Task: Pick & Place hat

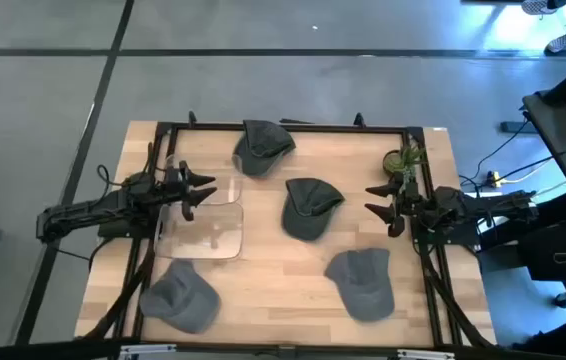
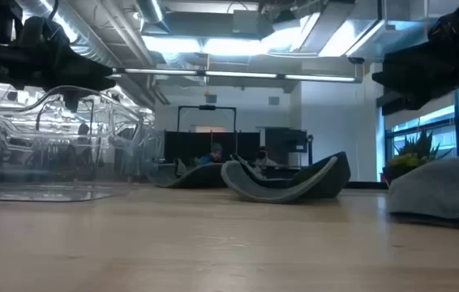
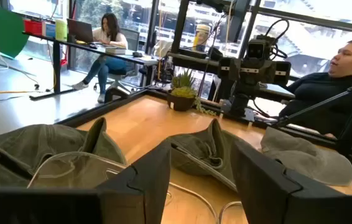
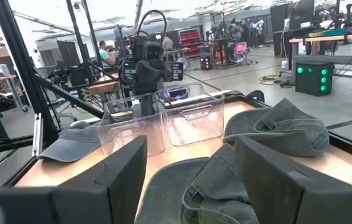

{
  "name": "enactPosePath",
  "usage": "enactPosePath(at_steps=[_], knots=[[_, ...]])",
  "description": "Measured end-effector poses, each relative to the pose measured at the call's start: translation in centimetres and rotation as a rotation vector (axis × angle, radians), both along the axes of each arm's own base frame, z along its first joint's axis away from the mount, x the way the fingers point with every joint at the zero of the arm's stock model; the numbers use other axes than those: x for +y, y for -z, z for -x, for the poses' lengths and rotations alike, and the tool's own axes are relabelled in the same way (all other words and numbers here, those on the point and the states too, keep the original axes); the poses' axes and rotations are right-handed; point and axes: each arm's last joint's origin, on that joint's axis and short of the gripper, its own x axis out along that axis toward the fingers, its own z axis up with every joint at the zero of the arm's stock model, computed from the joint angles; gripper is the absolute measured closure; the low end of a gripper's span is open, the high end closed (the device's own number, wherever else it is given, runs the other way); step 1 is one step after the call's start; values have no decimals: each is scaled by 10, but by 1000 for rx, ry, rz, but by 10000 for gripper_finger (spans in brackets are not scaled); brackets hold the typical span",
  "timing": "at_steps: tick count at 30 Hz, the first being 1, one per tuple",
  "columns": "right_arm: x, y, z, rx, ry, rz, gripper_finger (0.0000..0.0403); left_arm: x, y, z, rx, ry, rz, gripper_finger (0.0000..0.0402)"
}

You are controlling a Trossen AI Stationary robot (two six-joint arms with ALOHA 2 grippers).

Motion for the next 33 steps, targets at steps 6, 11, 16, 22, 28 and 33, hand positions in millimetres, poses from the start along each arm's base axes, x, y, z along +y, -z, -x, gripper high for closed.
enactPosePath(at_steps=[6,11,16,22,28,33], knots=[[0,0,0,0,0,0,160,0,0,0,0,0,0,240],[0,0,0,0,0,0,160,0,0,0,0,0,0,240],[0,0,0,0,0,0,160,0,0,0,0,0,0,240],[0,0,0,0,0,0,160,0,0,0,0,0,0,240],[0,0,0,18,22,96,160,0,0,0,0,0,0,240],[-1,0,0,19,23,101,160,0,0,0,0,0,0,240]])
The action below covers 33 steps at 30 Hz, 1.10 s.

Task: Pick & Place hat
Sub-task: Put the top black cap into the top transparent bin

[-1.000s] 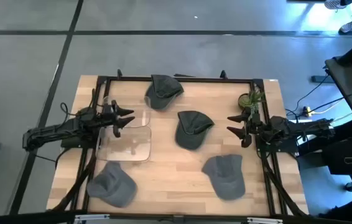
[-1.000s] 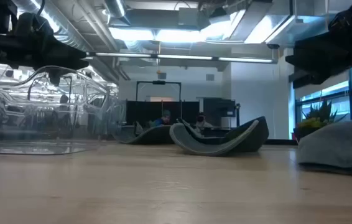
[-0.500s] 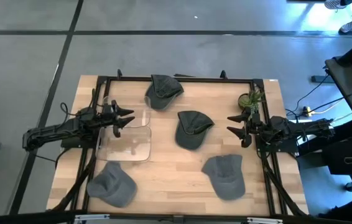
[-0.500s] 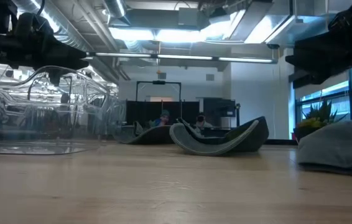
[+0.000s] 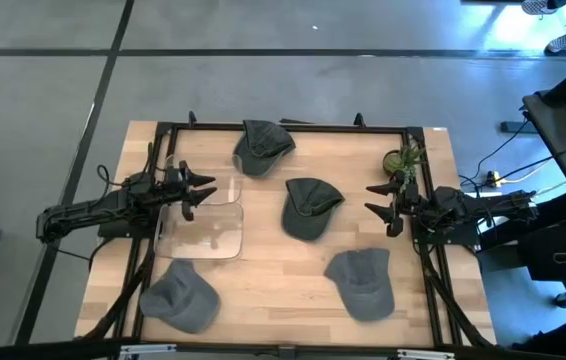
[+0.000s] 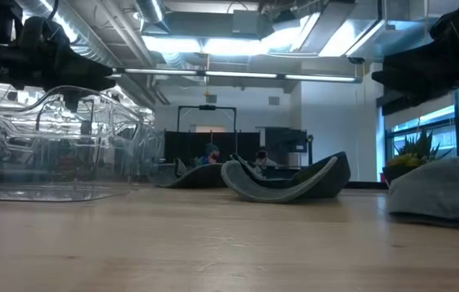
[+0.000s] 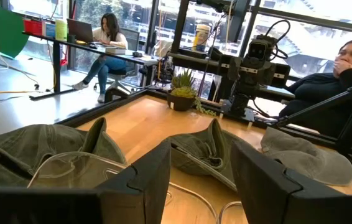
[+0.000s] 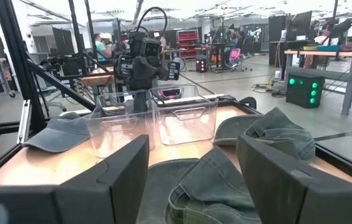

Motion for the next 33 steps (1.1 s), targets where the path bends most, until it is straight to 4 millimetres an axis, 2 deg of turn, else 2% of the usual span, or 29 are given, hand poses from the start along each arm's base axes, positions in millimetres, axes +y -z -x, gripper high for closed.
enactPosePath(at_steps=[33], knots=[[0,0,0,16,5,80,160,1,-4,1,-33,-53,-40,239]])
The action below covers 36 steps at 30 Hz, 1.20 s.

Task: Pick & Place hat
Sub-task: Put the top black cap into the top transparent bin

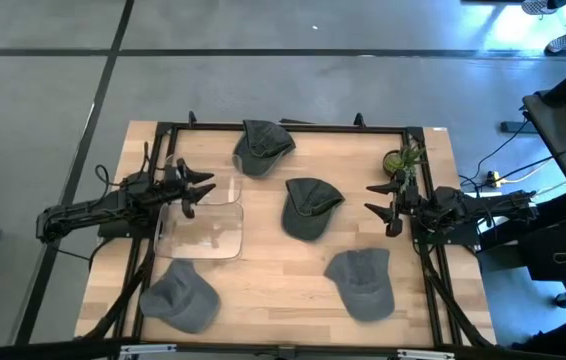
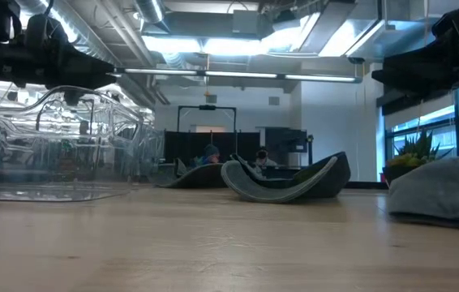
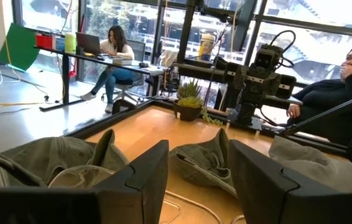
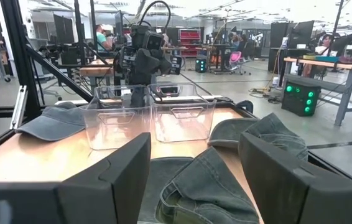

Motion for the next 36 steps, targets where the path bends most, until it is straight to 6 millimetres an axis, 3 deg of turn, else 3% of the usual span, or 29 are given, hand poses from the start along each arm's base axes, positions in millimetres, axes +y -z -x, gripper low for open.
enactPosePath(at_steps=[10,21,36], knots=[[0,0,0,-1,0,-2,160,4,-6,2,-56,-146,-20,173],[0,0,0,5,2,27,160,6,-20,0,-88,-189,-53,176],[-2,0,0,11,57,45,160,26,-65,-63,325,-308,-109,185]])
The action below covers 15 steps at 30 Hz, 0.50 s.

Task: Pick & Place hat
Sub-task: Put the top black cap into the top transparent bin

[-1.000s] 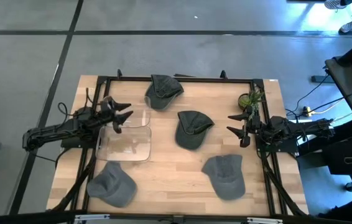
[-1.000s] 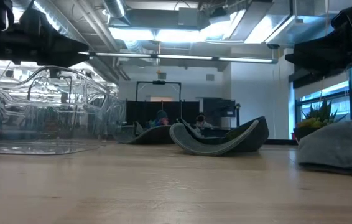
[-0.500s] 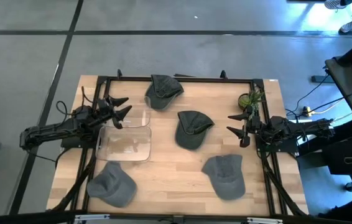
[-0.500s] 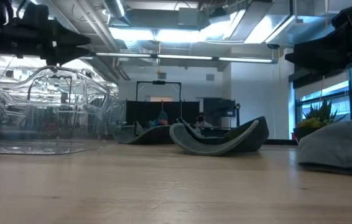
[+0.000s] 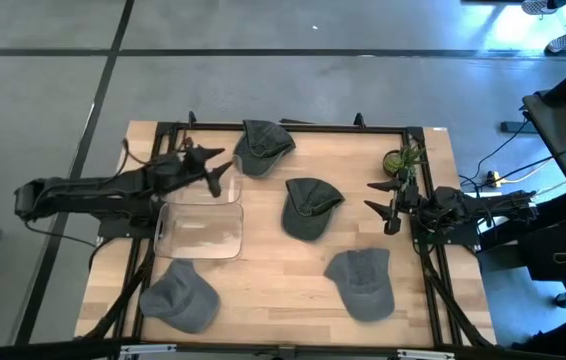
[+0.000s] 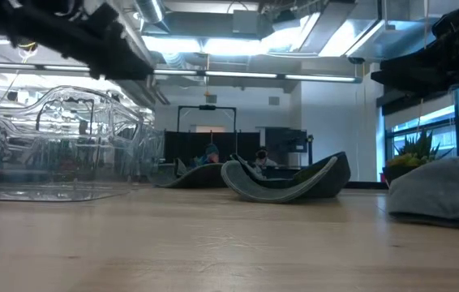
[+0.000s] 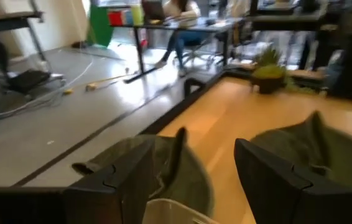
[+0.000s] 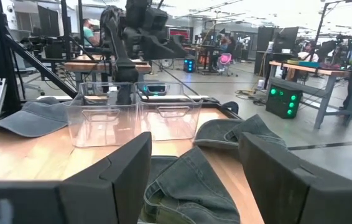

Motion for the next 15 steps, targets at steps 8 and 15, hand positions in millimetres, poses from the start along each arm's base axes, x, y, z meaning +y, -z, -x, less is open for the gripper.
enactPosePath(at_steps=[8,15], knots=[[0,0,0,0,0,0,160,27,-40,-41,48,4,34,185],[0,0,0,0,3,1,160,71,-55,-90,266,65,196,185]])
